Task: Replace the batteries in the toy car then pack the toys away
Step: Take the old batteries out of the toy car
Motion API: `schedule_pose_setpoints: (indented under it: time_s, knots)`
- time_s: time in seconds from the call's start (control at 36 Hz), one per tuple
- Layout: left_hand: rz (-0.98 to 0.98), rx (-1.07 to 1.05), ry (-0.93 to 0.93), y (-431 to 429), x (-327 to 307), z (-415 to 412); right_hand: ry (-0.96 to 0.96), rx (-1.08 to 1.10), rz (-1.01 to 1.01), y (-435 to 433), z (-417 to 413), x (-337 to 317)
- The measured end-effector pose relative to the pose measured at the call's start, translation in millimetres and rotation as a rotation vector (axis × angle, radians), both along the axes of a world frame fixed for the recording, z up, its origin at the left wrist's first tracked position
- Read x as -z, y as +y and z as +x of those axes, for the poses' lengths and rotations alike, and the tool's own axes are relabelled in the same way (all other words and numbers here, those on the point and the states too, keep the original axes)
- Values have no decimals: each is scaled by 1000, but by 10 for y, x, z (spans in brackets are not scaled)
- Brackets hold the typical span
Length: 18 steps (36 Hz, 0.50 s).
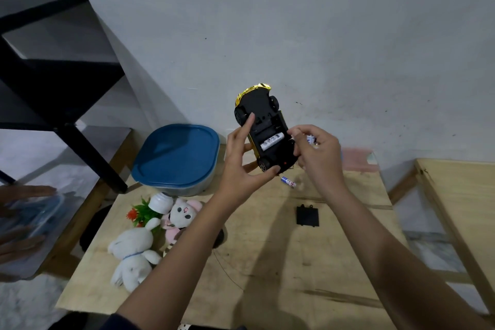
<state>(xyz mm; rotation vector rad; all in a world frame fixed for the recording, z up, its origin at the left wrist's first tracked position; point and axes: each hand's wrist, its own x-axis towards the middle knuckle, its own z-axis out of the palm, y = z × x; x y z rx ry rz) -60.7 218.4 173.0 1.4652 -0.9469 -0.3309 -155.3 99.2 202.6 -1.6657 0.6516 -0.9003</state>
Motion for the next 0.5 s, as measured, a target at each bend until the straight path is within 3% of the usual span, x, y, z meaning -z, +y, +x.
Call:
schedule_pose_setpoints:
  time_s: [0.22, 0.5]
  knots:
    - [91, 200, 62, 70, -138, 145, 159, -77, -389, -228, 44, -229]
    - [179, 369, 92, 106, -227, 279, 281, -336, -292, -307, 71, -309]
